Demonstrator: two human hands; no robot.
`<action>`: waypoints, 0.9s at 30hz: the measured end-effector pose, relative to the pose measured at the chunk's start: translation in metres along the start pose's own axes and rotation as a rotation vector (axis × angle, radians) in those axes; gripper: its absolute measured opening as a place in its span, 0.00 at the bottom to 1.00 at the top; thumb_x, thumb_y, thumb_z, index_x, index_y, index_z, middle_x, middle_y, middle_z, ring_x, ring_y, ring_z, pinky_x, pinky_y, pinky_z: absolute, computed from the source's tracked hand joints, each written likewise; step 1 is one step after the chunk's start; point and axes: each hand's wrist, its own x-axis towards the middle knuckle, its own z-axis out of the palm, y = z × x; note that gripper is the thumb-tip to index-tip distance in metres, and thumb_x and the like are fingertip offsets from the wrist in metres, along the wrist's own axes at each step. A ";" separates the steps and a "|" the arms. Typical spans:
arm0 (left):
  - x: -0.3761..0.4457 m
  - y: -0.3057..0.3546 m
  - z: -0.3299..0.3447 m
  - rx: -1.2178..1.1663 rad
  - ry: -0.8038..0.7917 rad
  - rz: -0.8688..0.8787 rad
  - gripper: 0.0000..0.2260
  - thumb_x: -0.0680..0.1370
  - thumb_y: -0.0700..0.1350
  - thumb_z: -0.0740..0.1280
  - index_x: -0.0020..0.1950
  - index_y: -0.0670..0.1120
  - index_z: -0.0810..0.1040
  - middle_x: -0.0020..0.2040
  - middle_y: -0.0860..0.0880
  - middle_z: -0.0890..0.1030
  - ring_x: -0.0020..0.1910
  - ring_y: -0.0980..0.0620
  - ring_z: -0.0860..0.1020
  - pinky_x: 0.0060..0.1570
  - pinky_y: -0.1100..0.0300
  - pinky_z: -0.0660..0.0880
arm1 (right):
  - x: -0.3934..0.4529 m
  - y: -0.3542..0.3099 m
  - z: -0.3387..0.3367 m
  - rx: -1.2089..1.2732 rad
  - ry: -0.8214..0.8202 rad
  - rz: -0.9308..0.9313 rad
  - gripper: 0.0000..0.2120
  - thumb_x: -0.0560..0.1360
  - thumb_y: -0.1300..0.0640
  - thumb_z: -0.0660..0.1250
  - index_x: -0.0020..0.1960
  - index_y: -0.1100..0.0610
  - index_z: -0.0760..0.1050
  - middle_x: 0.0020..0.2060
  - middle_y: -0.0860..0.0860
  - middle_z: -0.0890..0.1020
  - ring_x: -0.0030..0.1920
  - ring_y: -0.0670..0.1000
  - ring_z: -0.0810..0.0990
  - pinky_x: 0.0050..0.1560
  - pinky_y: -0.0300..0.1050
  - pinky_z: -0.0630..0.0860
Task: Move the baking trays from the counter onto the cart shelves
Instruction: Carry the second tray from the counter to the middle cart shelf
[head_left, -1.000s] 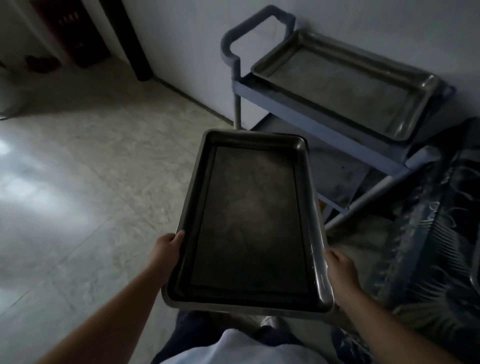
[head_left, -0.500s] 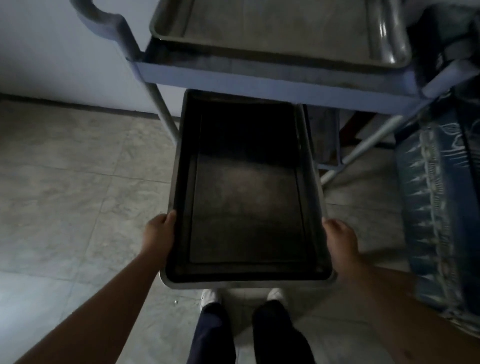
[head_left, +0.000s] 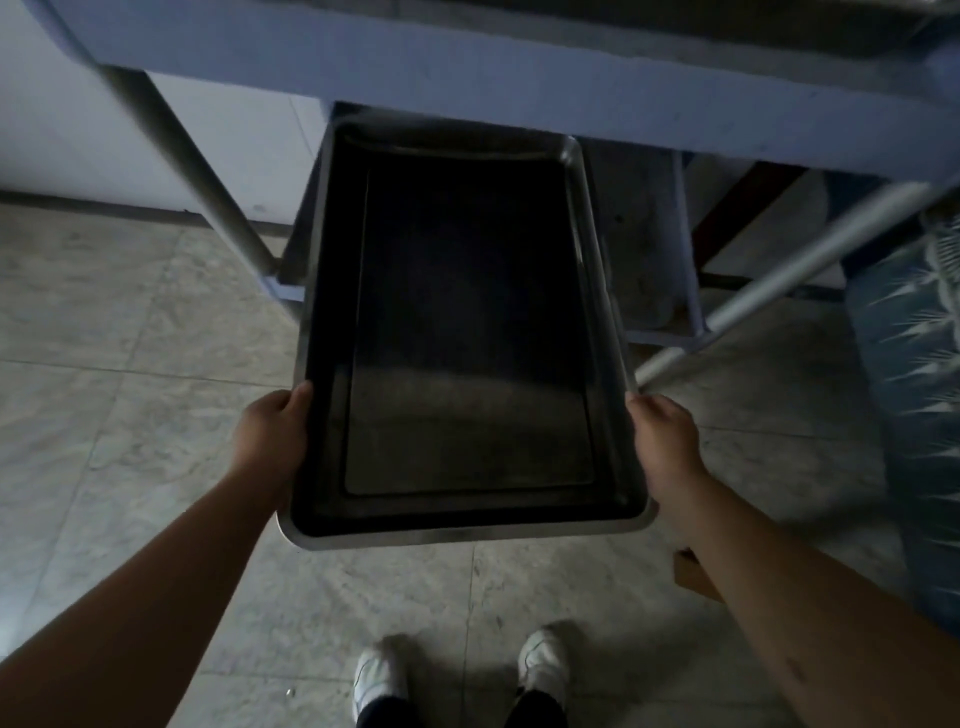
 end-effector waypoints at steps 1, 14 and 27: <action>0.006 0.001 0.005 0.002 -0.003 0.006 0.21 0.82 0.56 0.60 0.37 0.43 0.79 0.34 0.42 0.80 0.36 0.42 0.78 0.35 0.51 0.70 | 0.009 0.001 0.002 -0.008 0.008 -0.002 0.17 0.76 0.47 0.65 0.32 0.55 0.74 0.32 0.55 0.77 0.37 0.55 0.77 0.39 0.48 0.71; 0.041 0.008 0.054 -0.083 0.010 -0.024 0.21 0.81 0.57 0.60 0.40 0.42 0.80 0.36 0.42 0.81 0.39 0.41 0.80 0.36 0.53 0.71 | 0.090 0.008 0.019 -0.056 0.009 -0.113 0.18 0.77 0.47 0.64 0.36 0.61 0.74 0.31 0.54 0.75 0.33 0.50 0.72 0.32 0.42 0.67; 0.041 0.023 0.061 -0.490 -0.048 -0.238 0.14 0.80 0.58 0.66 0.47 0.49 0.83 0.47 0.45 0.86 0.48 0.43 0.84 0.51 0.48 0.80 | 0.080 0.012 0.004 -0.109 -0.026 -0.019 0.20 0.80 0.40 0.57 0.53 0.55 0.78 0.48 0.59 0.80 0.51 0.59 0.79 0.47 0.48 0.72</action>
